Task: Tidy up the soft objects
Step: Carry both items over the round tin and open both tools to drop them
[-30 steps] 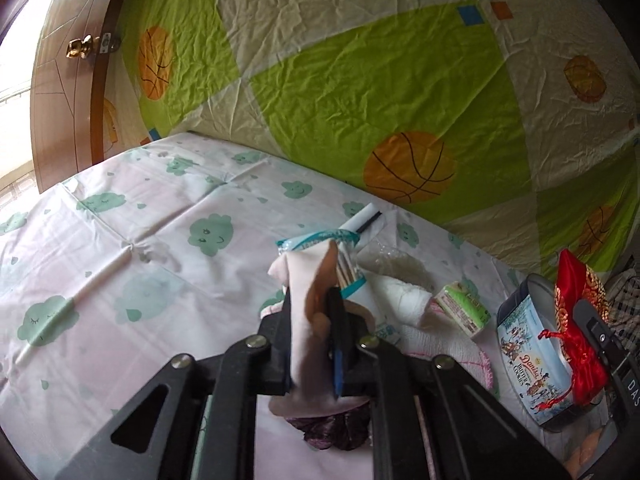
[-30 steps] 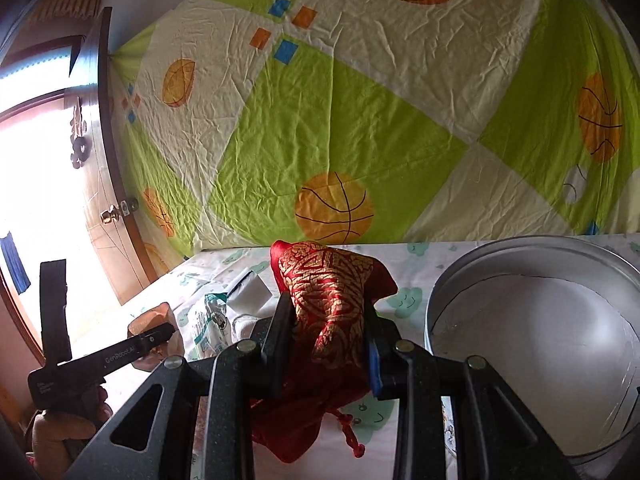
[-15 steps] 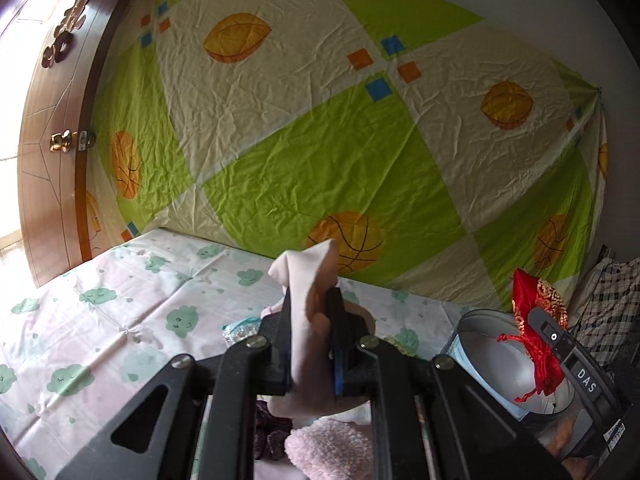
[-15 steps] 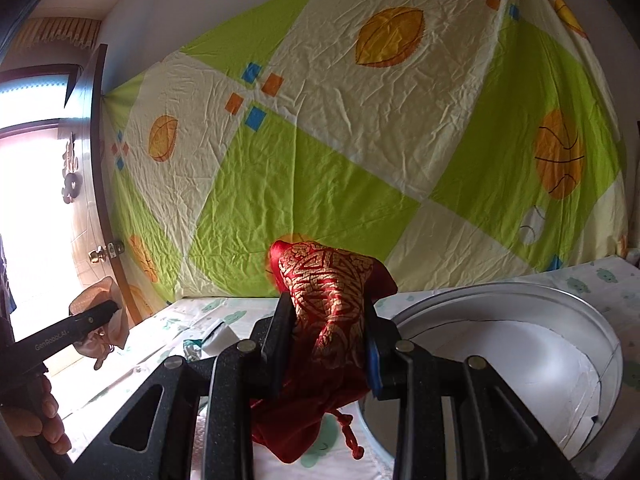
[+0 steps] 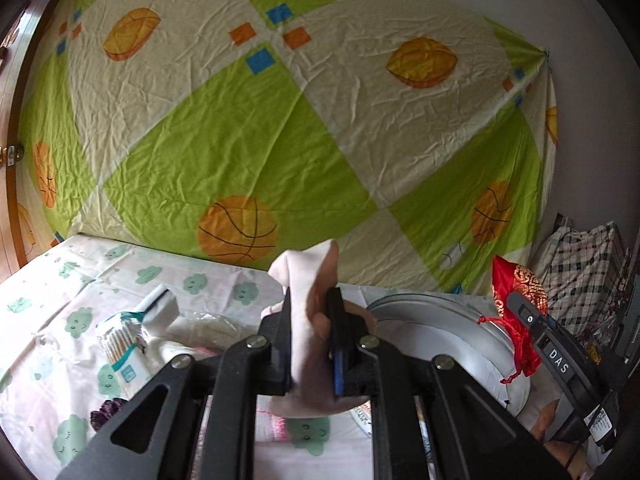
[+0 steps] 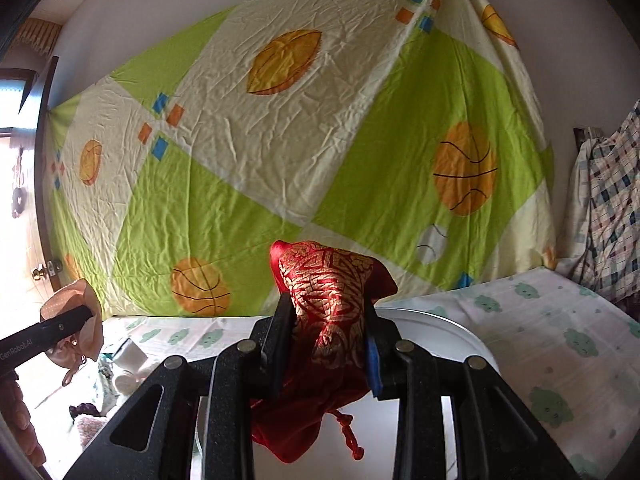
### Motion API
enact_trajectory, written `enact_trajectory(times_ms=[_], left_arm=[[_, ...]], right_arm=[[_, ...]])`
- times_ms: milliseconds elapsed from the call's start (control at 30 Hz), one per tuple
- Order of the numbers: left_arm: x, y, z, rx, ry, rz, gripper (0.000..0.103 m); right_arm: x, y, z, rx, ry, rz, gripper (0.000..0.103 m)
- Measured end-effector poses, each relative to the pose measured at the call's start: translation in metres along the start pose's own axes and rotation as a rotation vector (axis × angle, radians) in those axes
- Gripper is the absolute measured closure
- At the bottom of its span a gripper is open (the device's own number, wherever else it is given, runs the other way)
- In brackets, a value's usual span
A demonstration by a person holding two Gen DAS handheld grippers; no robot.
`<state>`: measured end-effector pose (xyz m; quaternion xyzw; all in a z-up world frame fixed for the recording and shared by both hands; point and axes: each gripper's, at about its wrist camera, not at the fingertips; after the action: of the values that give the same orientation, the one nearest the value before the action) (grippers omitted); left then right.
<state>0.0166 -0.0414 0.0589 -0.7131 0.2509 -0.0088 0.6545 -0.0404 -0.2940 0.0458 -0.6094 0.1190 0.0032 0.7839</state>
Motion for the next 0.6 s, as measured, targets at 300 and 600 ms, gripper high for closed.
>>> enact_trajectory(times_ms=[300, 600], left_arm=[[0.045, 0.005, -0.073, 0.06, 0.117, 0.066, 0.091], [0.093, 0.027, -0.13, 0.116, 0.165, 0.169, 0.091]], right_arm=[[0.01, 0.003, -0.047, -0.114, 0.16, 0.047, 0.07], [0.026, 0.008, -0.069, -0.107, 0.195, 0.155, 0.07]])
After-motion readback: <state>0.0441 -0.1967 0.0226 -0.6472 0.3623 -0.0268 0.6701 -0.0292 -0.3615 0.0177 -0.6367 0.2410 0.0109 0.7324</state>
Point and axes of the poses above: each gripper's, at about its wrist camera, not at the fingertips, and x roughly the way its jaws point, z to its left, y to its underside, and after that the axes turned 4 degrees about x, right-handed
